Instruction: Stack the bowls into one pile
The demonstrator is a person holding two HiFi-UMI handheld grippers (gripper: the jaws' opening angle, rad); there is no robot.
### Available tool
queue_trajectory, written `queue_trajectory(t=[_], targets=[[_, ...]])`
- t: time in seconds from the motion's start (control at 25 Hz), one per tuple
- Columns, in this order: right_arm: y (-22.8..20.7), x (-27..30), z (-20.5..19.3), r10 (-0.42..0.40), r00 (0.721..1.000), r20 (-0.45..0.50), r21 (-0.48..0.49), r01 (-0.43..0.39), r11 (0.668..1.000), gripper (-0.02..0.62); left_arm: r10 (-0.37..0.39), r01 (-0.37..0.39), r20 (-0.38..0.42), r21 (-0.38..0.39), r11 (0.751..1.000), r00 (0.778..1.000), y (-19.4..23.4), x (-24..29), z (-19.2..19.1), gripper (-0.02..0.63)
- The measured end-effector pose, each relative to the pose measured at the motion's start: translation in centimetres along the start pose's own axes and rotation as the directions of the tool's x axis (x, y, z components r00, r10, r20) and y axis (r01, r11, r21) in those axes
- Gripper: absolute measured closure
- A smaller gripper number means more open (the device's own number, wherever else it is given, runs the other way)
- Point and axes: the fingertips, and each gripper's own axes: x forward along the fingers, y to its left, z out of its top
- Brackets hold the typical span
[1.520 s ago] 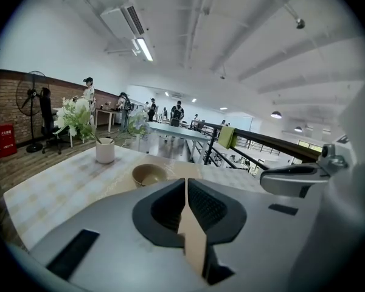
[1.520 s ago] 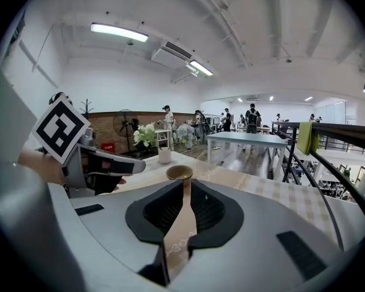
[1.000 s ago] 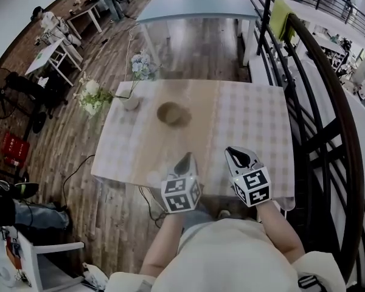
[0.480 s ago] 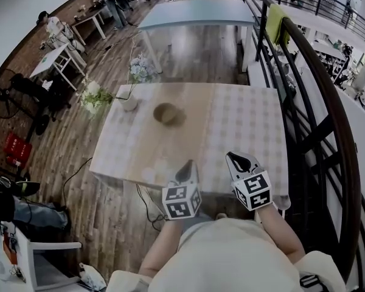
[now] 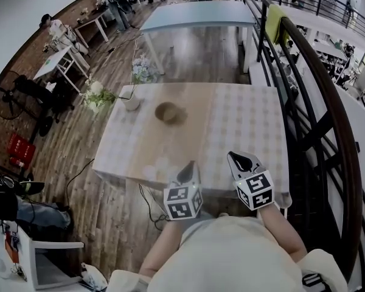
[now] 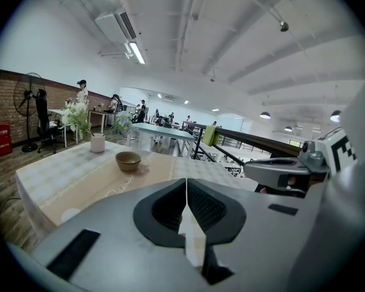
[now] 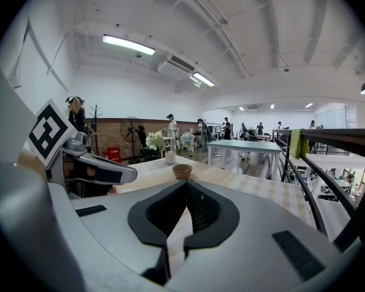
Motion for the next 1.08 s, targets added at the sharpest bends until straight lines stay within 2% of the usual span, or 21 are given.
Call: queue_trajectory(t=[1.08], targets=[[0.44,0.25,0.56,-0.006,1.0,0.013,0.021,0.006,1.0,0.595,-0.015,0.015,-0.022,-0.016,1.0,1.0,0.16,0.46,-0.19,0.598]])
